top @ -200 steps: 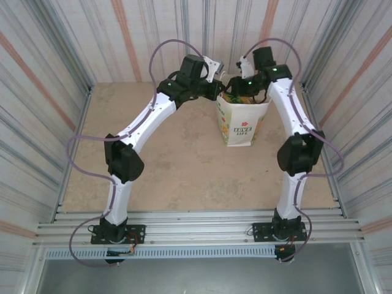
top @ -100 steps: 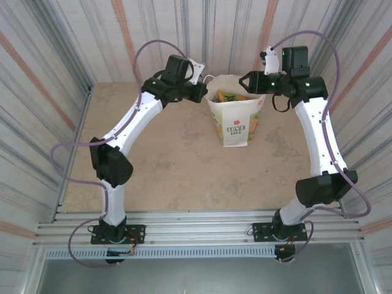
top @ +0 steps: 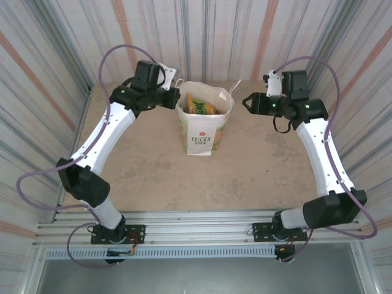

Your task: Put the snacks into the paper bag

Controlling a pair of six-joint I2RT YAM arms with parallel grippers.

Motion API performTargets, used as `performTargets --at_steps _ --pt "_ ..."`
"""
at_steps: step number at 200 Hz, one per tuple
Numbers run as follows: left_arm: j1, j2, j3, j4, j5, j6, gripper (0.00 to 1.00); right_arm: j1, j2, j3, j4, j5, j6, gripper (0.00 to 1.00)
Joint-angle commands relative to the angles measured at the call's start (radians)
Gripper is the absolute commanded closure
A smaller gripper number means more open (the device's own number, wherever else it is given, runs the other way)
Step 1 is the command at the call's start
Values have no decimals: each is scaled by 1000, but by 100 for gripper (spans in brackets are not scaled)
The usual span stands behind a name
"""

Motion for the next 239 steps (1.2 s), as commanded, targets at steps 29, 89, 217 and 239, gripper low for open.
performTargets --at_steps 29,89,217,239 --pt "23 -140 -96 -3 -39 23 72 -4 -64 -117 59 35 53 40" --pt "126 -330 -312 71 -97 -33 20 -76 -183 -430 330 212 39 28" --pt "253 -372 -1105 841 -457 103 1 -292 -47 -976 1052 253 -94 1" --pt "272 -287 -1181 1040 -456 122 1 -291 18 -1035 1257 236 -122 1"
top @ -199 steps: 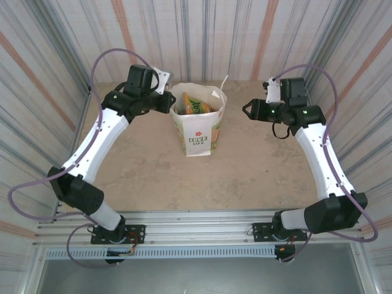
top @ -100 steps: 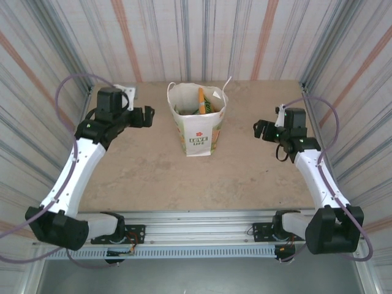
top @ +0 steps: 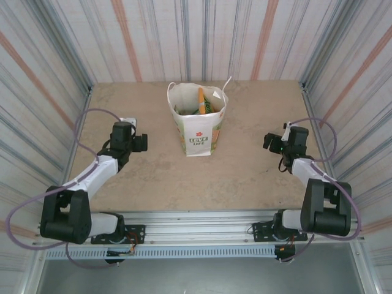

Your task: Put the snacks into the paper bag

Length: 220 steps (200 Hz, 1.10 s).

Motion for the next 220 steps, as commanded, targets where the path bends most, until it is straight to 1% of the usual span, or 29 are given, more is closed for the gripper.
performTargets --at_steps 1,10,20,26,33,36,40,46,49,56,64,70,73,77,82,85,89,94,105,112,118,129,141,152,220 --pt "23 72 -64 302 -41 64 1 -3 56 -54 275 -19 -71 1" --pt "36 111 -64 314 -23 75 1 -2 91 -74 371 -21 -71 1" --pt "50 146 -81 369 3 94 1 -2 110 -52 353 -16 -51 1" --pt "58 166 -103 448 9 116 1 0 127 -54 388 -18 -43 1" --pt "65 165 -101 442 18 127 1 7 151 -59 417 -35 -56 1" --pt "71 163 -107 472 34 134 1 13 161 -62 428 -32 -62 1" --pt "86 167 -124 514 55 132 1 28 178 -71 463 -22 -73 1" --pt "117 169 -134 509 92 95 1 50 189 -81 501 -2 -94 1" --pt "136 176 -149 541 115 85 1 67 186 -83 492 23 -106 1" --pt "168 190 -204 676 158 69 1 81 172 -91 483 49 -119 1" --pt "193 161 -243 681 198 37 1 86 178 -120 544 43 -126 1" --pt "198 163 -279 754 192 31 1 89 194 -147 605 50 -128 1" --pt "198 175 -297 792 188 27 1 92 214 -170 674 60 -127 1" --pt "199 199 -320 869 179 31 1 96 226 -183 724 74 -127 1" --pt "193 222 -330 927 165 42 1 100 223 -193 731 94 -128 1" --pt "191 219 -327 906 160 41 1 100 210 -190 700 95 -128 1" --pt "188 204 -307 836 153 33 1 101 198 -182 662 100 -125 1" --pt "178 186 -288 769 136 34 1 102 200 -175 655 99 -124 1" --pt "162 220 -300 862 99 54 1 104 213 -164 651 111 -122 1" --pt "162 208 -295 825 101 49 1 92 205 -148 609 113 -106 1" --pt "161 189 -289 781 105 45 1 81 212 -145 614 94 -97 1" --pt "153 209 -291 824 88 57 1 76 208 -146 609 87 -94 1" --pt "142 197 -284 784 78 60 1 77 212 -148 618 89 -94 1" --pt "141 206 -287 807 77 63 1 75 210 -146 611 87 -94 1" --pt "142 204 -281 790 83 60 1 74 209 -146 613 85 -94 1"
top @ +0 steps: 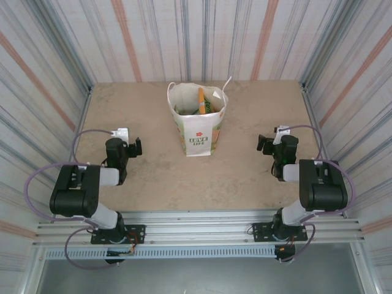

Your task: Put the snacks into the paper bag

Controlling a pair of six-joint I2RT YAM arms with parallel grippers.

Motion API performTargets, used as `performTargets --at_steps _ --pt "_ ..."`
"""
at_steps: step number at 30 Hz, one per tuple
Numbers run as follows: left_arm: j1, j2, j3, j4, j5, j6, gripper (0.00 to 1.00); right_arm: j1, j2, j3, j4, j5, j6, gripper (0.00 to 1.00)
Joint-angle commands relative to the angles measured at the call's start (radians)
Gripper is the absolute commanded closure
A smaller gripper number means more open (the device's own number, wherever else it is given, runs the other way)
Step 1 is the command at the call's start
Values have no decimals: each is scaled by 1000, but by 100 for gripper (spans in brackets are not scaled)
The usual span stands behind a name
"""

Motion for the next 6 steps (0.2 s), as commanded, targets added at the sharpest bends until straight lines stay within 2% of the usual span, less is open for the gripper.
performTargets --at_steps 1,6 --pt "-2 -4 20 18 -16 11 1 -5 6 18 18 9 -1 1" --pt "-2 -7 16 22 -16 13 1 -7 5 16 18 6 -1 2"
